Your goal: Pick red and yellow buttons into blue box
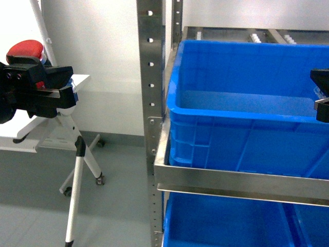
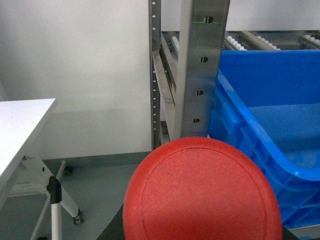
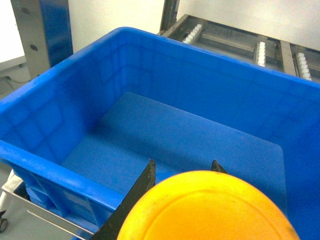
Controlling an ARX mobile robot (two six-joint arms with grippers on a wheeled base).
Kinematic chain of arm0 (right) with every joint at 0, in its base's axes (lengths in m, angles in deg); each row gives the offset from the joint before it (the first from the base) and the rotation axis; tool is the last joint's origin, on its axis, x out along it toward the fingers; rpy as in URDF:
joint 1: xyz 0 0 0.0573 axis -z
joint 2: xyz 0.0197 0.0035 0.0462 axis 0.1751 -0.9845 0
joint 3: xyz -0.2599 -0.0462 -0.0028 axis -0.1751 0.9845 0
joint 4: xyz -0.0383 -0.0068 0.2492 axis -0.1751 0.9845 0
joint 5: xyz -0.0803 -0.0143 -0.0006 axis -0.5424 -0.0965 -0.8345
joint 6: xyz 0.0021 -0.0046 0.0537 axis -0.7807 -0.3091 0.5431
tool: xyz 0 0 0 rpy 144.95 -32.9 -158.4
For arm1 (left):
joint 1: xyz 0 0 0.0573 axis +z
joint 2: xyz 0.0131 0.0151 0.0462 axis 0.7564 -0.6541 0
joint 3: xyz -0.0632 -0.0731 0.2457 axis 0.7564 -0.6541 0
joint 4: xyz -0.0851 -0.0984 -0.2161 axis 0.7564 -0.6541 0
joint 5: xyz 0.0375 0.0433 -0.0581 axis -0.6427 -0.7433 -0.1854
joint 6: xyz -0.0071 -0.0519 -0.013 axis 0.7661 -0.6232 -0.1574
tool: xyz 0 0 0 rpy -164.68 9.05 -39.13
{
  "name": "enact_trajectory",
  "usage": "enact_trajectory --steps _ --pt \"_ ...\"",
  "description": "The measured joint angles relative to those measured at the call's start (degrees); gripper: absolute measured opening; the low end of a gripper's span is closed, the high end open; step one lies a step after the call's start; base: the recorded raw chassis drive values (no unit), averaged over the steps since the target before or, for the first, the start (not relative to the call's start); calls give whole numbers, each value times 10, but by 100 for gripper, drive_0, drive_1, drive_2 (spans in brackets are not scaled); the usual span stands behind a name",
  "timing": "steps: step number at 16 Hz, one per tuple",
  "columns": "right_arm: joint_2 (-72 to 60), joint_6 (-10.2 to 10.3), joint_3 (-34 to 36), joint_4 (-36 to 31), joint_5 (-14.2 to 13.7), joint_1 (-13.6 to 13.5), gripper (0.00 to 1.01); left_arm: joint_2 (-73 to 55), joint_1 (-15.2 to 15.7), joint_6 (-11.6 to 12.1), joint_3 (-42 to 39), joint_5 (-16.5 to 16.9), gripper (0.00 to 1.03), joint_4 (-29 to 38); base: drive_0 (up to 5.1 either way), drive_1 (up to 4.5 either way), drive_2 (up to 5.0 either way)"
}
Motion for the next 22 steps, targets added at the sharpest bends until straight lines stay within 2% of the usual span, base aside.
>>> enact_trajectory --steps 6,22 --pt "0 0 0 -2 0 0 28 0 0 0 0 0 24 1 511 -230 -230" --pt "0 0 0 -1 0 0 28 0 0 0 0 0 24 0 474 -358 -140"
